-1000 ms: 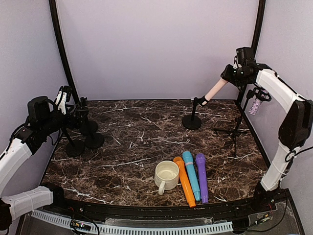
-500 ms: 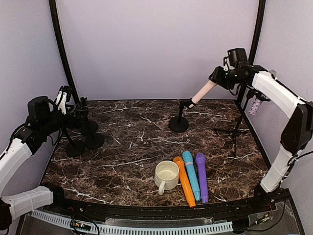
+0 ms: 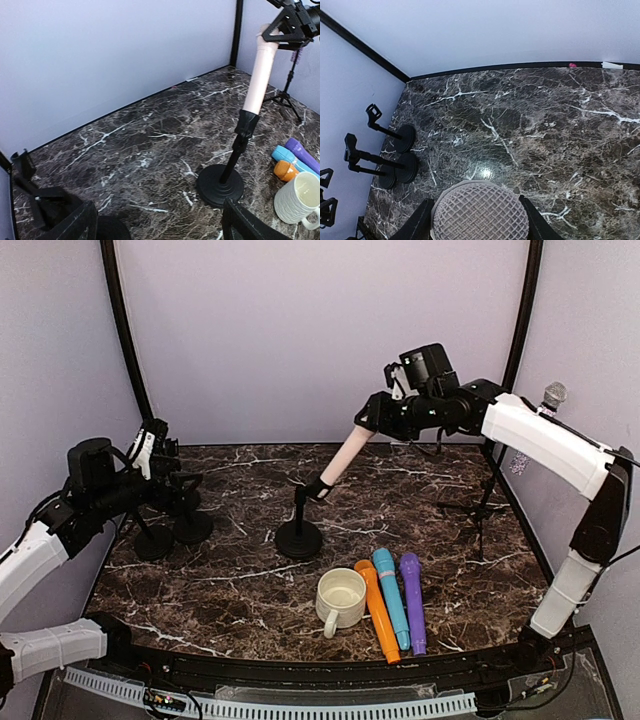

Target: Remove the microphone from the stand

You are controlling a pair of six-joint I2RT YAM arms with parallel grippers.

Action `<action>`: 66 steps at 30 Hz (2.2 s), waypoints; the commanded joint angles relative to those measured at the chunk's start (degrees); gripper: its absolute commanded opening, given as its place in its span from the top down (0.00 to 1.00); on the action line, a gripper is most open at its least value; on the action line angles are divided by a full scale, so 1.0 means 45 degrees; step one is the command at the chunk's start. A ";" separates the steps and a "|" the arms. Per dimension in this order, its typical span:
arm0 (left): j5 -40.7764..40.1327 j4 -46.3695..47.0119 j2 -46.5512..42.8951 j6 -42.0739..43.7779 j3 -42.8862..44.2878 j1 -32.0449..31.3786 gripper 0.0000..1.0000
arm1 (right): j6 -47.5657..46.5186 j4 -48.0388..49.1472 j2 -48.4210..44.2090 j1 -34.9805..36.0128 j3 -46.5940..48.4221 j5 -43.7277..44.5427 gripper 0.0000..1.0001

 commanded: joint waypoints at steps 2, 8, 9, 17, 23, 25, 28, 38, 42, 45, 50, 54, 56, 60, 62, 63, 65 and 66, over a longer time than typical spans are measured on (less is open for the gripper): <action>0.0559 0.0151 0.0933 0.0313 0.0034 -0.1843 0.12 | 0.0768 0.1530 -0.0286 0.1496 0.0766 0.1046 0.83; 0.1613 0.0255 0.3507 0.0024 0.1114 -0.4163 0.17 | 0.0828 0.1579 -0.0258 0.2655 0.0792 0.2033 0.83; 0.1851 0.0346 0.3735 -0.0027 0.1193 -0.4283 0.18 | 0.0801 0.1539 -0.0207 0.2825 0.0809 0.2161 0.83; 0.2666 0.0113 0.5532 -0.0115 0.1650 -0.4573 0.17 | 0.0413 0.1520 0.0021 0.3620 0.0835 0.2604 0.83; 0.2734 0.0057 0.6163 -0.0094 0.1802 -0.4583 0.18 | 0.0133 0.1768 0.0014 0.3915 0.0759 0.2338 0.84; 0.2532 0.0022 0.6363 -0.0039 0.1949 -0.4596 0.21 | 0.0064 0.1823 -0.0039 0.3977 0.0674 0.2289 0.84; 0.2259 -0.0020 0.6712 0.0051 0.2185 -0.4616 0.41 | 0.0038 0.1939 -0.0184 0.4037 0.0443 0.2249 0.84; 0.1504 -0.0526 0.6696 0.0657 0.2199 -0.4923 0.83 | -0.0183 0.2101 -0.0743 0.4070 -0.0349 0.2329 0.88; 0.1161 -0.0716 0.6735 0.0895 0.2248 -0.4984 0.99 | -0.0639 0.2216 -0.1111 0.4071 -0.0819 0.2421 0.92; 0.1345 -0.0782 0.6755 0.1036 0.2243 -0.4988 1.00 | -0.1411 0.2346 -0.1414 0.4024 -0.1155 0.2246 0.95; 0.1639 -0.0952 0.6706 0.1328 0.2268 -0.4993 1.00 | -0.2429 0.2522 -0.1872 0.3684 -0.1510 0.1055 1.00; 0.1498 -0.1044 0.6600 0.1509 0.2250 -0.4998 1.00 | -0.2777 0.3025 -0.2378 0.3275 -0.2027 0.0108 1.00; 0.1398 -0.1031 0.6583 0.1554 0.2222 -0.5002 1.00 | -0.2567 0.3135 -0.2607 0.3058 -0.2194 0.0047 1.00; 0.1397 -0.1000 0.6627 0.1565 0.2210 -0.5007 1.00 | -0.2118 0.3210 -0.2801 0.2835 -0.2413 0.0048 1.00; 0.1347 -0.0967 0.6652 0.1568 0.2195 -0.5008 1.00 | -0.1907 0.3154 -0.2792 0.2821 -0.2430 0.0130 1.00; 0.1329 -0.0946 0.6656 0.1564 0.2193 -0.5008 1.00 | -0.1802 0.3118 -0.2772 0.2819 -0.2430 0.0166 1.00; 0.1279 -0.0934 0.6658 0.1563 0.2183 -0.5008 1.00 | -0.1518 0.3082 -0.2723 0.2807 -0.2431 0.0298 1.00; 0.1250 -0.0933 0.6659 0.1572 0.2188 -0.5008 1.00 | -0.1306 0.3040 -0.2698 0.2807 -0.2413 0.0443 1.00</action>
